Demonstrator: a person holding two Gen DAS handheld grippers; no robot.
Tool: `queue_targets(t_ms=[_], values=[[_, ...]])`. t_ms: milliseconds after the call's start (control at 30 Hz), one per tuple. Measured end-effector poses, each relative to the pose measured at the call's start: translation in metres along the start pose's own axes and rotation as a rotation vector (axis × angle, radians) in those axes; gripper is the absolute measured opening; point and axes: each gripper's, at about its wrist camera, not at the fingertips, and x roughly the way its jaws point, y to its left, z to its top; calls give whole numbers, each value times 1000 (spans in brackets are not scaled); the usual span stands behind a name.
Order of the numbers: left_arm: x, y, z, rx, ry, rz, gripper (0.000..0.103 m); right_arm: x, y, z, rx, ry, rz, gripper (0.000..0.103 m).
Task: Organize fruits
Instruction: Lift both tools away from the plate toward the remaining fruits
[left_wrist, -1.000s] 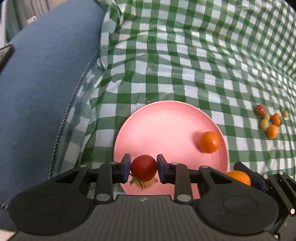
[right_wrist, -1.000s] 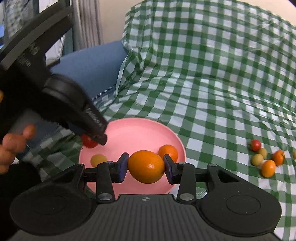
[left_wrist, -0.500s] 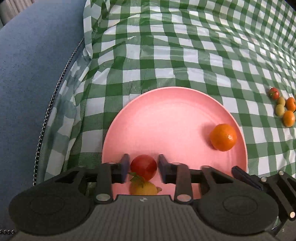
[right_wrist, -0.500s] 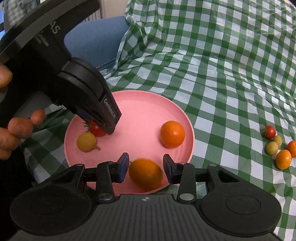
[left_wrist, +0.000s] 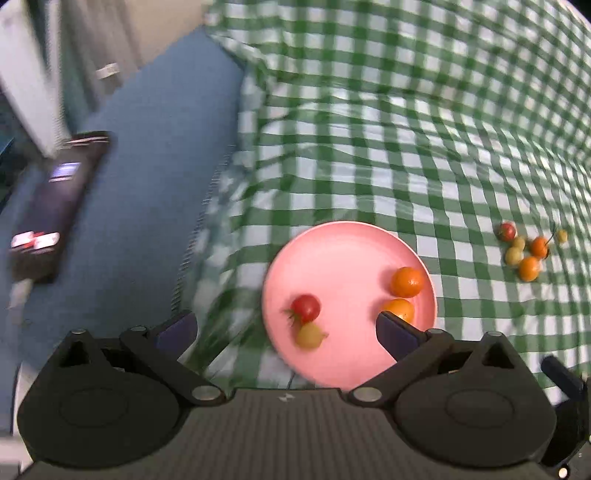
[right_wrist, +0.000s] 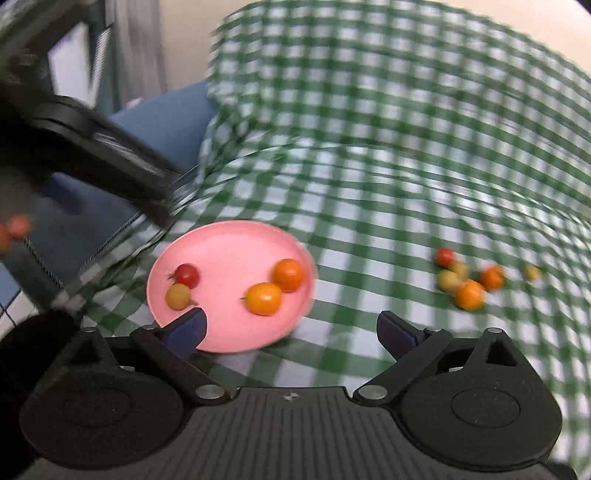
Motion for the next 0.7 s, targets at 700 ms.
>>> queue_targets(t_ms=[700], values=[[-354, 35, -12, 64, -314, -179, 103, -151, -69, 0, 306, -144, -191, 99]])
